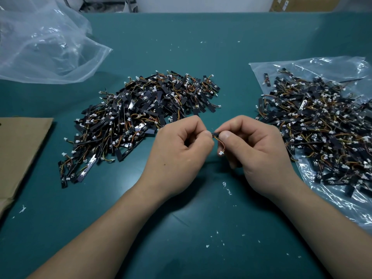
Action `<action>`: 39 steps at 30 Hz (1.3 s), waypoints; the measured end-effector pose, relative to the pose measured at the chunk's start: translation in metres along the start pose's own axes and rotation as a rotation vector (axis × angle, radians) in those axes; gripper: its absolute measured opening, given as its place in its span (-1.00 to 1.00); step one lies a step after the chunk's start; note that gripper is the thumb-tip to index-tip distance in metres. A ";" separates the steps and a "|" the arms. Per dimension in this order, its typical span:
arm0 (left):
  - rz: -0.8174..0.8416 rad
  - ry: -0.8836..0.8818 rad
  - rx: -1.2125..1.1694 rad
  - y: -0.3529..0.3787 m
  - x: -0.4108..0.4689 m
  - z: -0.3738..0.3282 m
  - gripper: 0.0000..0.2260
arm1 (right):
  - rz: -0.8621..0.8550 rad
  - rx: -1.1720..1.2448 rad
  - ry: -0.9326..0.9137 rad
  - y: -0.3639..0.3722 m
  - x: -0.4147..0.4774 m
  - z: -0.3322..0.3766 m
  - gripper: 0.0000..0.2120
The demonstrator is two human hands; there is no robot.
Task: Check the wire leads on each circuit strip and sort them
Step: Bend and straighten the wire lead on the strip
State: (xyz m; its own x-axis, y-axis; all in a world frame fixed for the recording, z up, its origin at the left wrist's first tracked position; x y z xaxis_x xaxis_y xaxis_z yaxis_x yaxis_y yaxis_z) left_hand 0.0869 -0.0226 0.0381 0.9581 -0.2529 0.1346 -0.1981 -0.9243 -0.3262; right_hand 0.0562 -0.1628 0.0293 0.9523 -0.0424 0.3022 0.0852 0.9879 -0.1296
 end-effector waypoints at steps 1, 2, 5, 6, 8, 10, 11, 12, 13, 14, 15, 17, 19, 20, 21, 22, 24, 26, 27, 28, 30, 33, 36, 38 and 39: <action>-0.010 0.001 -0.002 -0.001 0.000 0.000 -0.76 | -0.005 0.002 0.002 0.000 0.000 0.000 -0.89; -0.015 0.005 -0.001 -0.001 0.000 0.000 -0.76 | -0.008 0.005 0.005 -0.001 0.000 0.000 -0.90; -0.015 0.017 0.026 -0.001 -0.001 -0.001 -0.75 | -0.016 0.004 0.013 -0.001 0.000 -0.001 -0.90; -0.015 0.020 0.029 -0.001 -0.001 -0.001 -0.75 | -0.024 0.007 0.017 -0.002 0.000 -0.001 -0.89; -0.013 0.020 0.032 -0.001 0.000 -0.001 -0.74 | -0.036 0.024 0.024 -0.002 0.000 -0.002 -0.89; -0.008 0.014 0.033 0.000 0.001 0.000 -0.74 | -0.032 0.023 0.033 -0.001 0.000 -0.002 -0.88; -0.007 0.013 0.038 0.000 0.001 0.000 -0.74 | -0.025 0.017 0.038 0.000 0.000 -0.003 -0.88; -0.009 0.015 0.046 0.001 0.001 0.001 -0.75 | -0.017 0.012 0.040 0.000 0.000 -0.004 -0.88; -0.009 0.018 0.055 0.001 0.000 0.001 -0.75 | -0.011 0.009 0.040 0.000 0.000 -0.004 -0.88; -0.007 0.021 0.062 0.002 -0.001 0.001 -0.76 | -0.008 0.010 0.040 0.000 0.001 -0.004 -0.88; 0.001 0.025 0.064 0.003 -0.002 0.002 -0.77 | -0.010 0.016 0.039 -0.001 0.001 -0.004 -0.87; 0.048 0.027 0.043 0.006 -0.003 0.001 -0.79 | -0.015 0.036 0.024 -0.002 0.001 -0.004 -0.86; 0.102 0.019 0.028 0.010 -0.004 0.001 -0.83 | -0.010 0.044 0.008 -0.002 0.001 -0.003 -0.84; 0.107 0.024 0.041 0.010 -0.004 0.000 -0.82 | -0.001 0.043 0.005 -0.002 0.001 -0.003 -0.85; 0.101 0.031 0.057 0.010 -0.004 0.000 -0.81 | 0.007 0.043 0.004 -0.001 0.000 -0.003 -0.88; 0.094 0.036 0.066 0.009 -0.003 -0.001 -0.79 | 0.012 0.045 0.002 0.000 0.000 -0.003 -0.91; 0.094 0.040 0.066 0.009 -0.003 0.000 -0.78 | 0.011 0.050 0.001 0.000 0.000 -0.003 -0.89; 0.100 0.041 0.064 0.009 -0.003 0.000 -0.78 | 0.000 0.048 0.006 -0.001 0.000 -0.003 -0.88; 0.103 0.038 0.063 0.010 -0.003 0.001 -0.79 | -0.008 0.047 0.008 -0.002 0.000 -0.003 -0.89; 0.102 0.037 0.062 0.010 -0.003 0.001 -0.80 | -0.019 0.048 0.009 -0.003 0.000 -0.003 -0.92; 0.091 0.048 0.063 0.009 -0.004 0.000 -0.81 | -0.050 0.045 0.011 -0.006 0.001 -0.003 -0.89; 0.077 0.042 0.060 0.008 -0.004 0.001 -0.81 | -0.046 0.034 0.020 -0.005 0.001 -0.003 -0.86; 0.073 0.030 0.042 0.007 -0.003 0.002 -0.80 | -0.016 0.060 0.024 -0.002 0.001 -0.003 -0.86; 0.079 0.039 0.050 0.008 -0.003 0.001 -0.80 | -0.011 0.086 0.022 -0.002 0.000 -0.002 -0.84; 0.083 0.043 0.054 0.008 -0.004 0.000 -0.80 | -0.013 0.094 0.024 -0.002 0.000 -0.002 -0.83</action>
State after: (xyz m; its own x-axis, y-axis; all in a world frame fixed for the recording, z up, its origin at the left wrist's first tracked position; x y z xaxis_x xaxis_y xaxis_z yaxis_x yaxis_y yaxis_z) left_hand 0.0818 -0.0294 0.0347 0.9288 -0.3413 0.1446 -0.2643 -0.8833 -0.3873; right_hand 0.0571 -0.1648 0.0274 0.9581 -0.0576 0.2804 0.0707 0.9968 -0.0365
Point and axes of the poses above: each hand's wrist, its own x-axis towards the middle knuckle, its own y-axis out of the palm, z = x × y, the point moved 9 cm from there along x, towards the middle knuckle, and after that the axes turned 8 degrees about -y, right-handed, at the moved point
